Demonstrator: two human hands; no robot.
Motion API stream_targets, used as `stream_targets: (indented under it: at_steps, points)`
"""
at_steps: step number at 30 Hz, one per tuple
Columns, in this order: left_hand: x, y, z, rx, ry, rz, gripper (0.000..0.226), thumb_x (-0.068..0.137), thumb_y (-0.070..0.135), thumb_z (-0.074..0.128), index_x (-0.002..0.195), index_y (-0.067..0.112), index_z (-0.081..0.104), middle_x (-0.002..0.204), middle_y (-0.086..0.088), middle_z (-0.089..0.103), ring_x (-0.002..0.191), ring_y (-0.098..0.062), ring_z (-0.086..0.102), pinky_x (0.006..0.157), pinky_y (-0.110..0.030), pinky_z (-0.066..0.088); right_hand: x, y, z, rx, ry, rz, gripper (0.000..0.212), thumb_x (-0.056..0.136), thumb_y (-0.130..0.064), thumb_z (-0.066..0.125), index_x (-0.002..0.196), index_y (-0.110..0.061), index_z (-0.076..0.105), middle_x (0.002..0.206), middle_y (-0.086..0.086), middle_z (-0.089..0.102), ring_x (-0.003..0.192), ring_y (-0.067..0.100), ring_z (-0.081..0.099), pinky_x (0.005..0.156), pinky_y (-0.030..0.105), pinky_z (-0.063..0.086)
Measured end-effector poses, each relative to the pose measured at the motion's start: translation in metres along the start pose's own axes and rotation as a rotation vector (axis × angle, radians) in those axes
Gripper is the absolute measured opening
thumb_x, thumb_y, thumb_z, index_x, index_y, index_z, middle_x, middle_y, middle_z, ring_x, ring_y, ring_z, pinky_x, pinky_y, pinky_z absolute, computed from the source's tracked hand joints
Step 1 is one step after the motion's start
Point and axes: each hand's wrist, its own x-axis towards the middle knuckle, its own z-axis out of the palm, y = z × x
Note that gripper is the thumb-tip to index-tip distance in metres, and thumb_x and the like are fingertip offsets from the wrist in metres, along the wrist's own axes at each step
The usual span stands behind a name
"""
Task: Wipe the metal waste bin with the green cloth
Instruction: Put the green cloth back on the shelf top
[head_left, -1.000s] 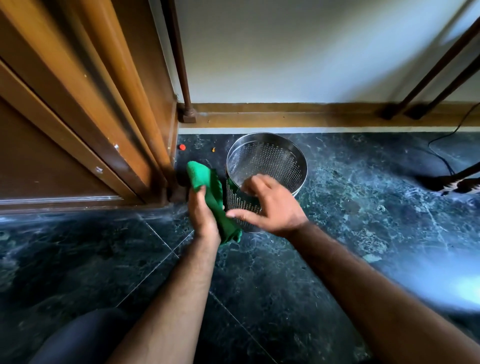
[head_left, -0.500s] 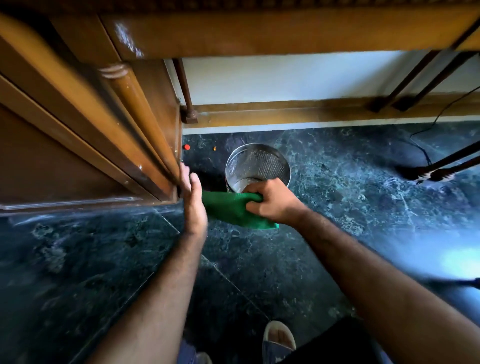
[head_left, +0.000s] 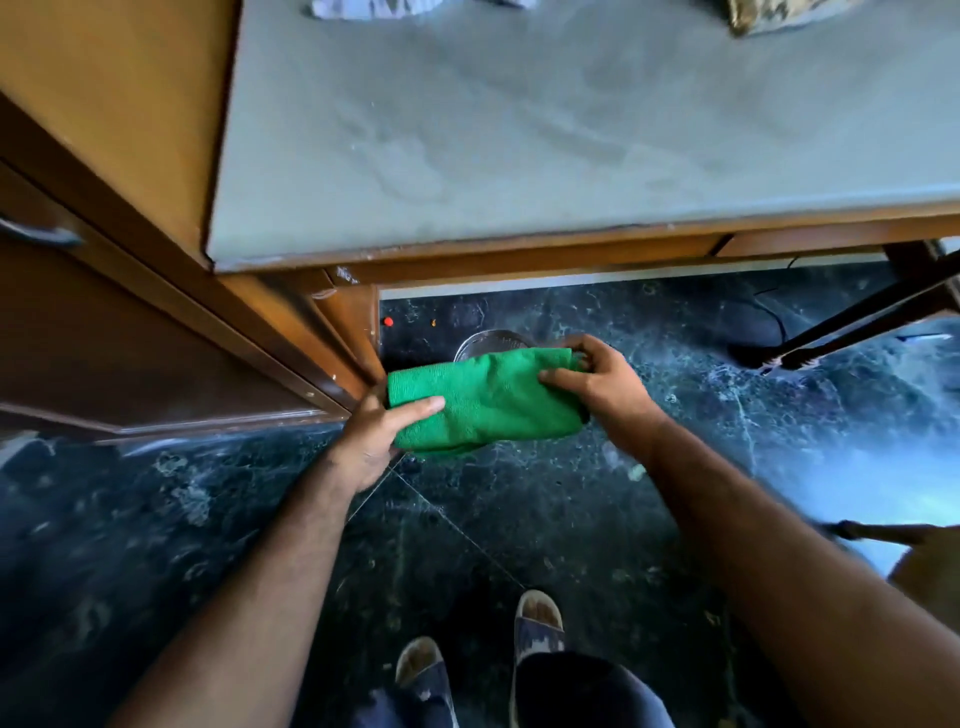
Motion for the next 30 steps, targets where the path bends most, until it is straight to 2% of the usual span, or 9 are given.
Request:
stream_targets:
  at_steps: [6,9,11,13,16,20,23,26,30]
  points:
    - [-0.037,0.103,0.031,0.007,0.082,0.123,0.025,0.071,0.012,0.085,0.093,0.020,0.073,0.097,0.003,0.079,0.096,-0.019,0.073,0.088,-0.038,0.056,-0.032,-0.086,-0.020,0.353,-0.037,-0.004,0.058,0.064,-0.002,0.085,0.114,0.000,0.056,0.105,0.018,0.075,0.089,0.032,0.074,0.074,0.042,0.063]
    - [-0.034,0.162,0.044,0.011,0.146,0.209,0.014,0.080,0.013,0.079,0.087,0.023,0.071,0.089,0.004,0.079,0.083,-0.019,0.074,0.049,-0.027,0.054,-0.025,-0.139,-0.032,0.442,-0.096,-0.026,0.050,0.070,0.004,0.079,0.114,0.004,0.056,0.108,0.021,0.073,0.091,0.031,0.075,0.073,0.042,0.064]
    - [-0.029,0.200,0.051,0.062,0.147,0.266,0.016,0.084,0.015,0.078,0.091,0.028,0.070,0.094,0.004,0.077,0.083,-0.018,0.075,0.039,-0.025,0.048,-0.015,-0.176,-0.037,0.423,-0.099,-0.034,0.046,0.074,0.004,0.077,0.116,0.006,0.057,0.106,0.023,0.072,0.091,0.032,0.075,0.073,0.040,0.063]
    - [-0.019,0.227,0.056,0.110,0.166,0.296,0.020,0.085,0.016,0.077,0.101,0.026,0.069,0.101,0.004,0.076,0.086,-0.012,0.075,0.040,-0.025,0.051,-0.001,-0.205,-0.039,0.322,-0.009,-0.074,0.038,0.075,-0.001,0.080,0.108,0.005,0.061,0.102,0.022,0.073,0.090,0.032,0.075,0.073,0.040,0.063]
    - [0.010,0.254,0.056,0.137,0.203,0.281,0.027,0.090,0.013,0.072,0.115,0.014,0.065,0.112,-0.004,0.072,0.094,-0.019,0.073,0.046,-0.027,0.057,0.029,-0.234,-0.040,0.100,0.143,-0.118,0.036,0.072,-0.011,0.087,0.100,0.003,0.071,0.099,0.020,0.076,0.086,0.030,0.077,0.069,0.036,0.063]
    - [0.049,0.269,0.048,0.372,0.356,0.257,0.026,0.089,0.013,0.072,0.113,0.008,0.064,0.112,-0.011,0.074,0.086,-0.021,0.074,0.049,-0.027,0.059,0.070,-0.247,-0.032,-0.291,0.284,-0.210,0.020,0.069,-0.025,0.088,0.085,-0.020,0.078,0.089,0.006,0.078,0.082,0.022,0.075,0.075,0.033,0.061]
    - [0.067,0.267,0.046,0.656,0.466,0.261,0.033,0.082,0.019,0.080,0.109,0.007,0.066,0.101,-0.007,0.073,0.075,-0.022,0.072,0.056,-0.032,0.062,0.088,-0.248,-0.021,-0.597,0.296,-0.262,0.027,0.080,-0.023,0.079,0.105,-0.013,0.078,0.095,0.006,0.077,0.083,0.018,0.069,0.072,0.024,0.051]
    - [0.076,0.254,0.045,0.891,0.543,0.270,0.033,0.076,0.026,0.084,0.098,0.008,0.067,0.091,-0.007,0.070,0.079,-0.027,0.069,0.072,-0.036,0.061,0.100,-0.234,-0.015,-0.740,0.300,-0.256,0.029,0.080,-0.024,0.079,0.106,-0.011,0.075,0.098,0.009,0.076,0.087,0.023,0.069,0.076,0.028,0.055]
    - [0.067,0.247,0.053,1.119,0.588,0.267,0.037,0.080,0.038,0.078,0.101,0.012,0.061,0.100,-0.010,0.070,0.089,-0.032,0.066,0.069,-0.035,0.051,0.096,-0.221,-0.011,-0.922,0.315,-0.204,0.051,0.086,-0.034,0.074,0.122,-0.001,0.059,0.120,0.019,0.064,0.109,0.037,0.062,0.089,0.039,0.049]
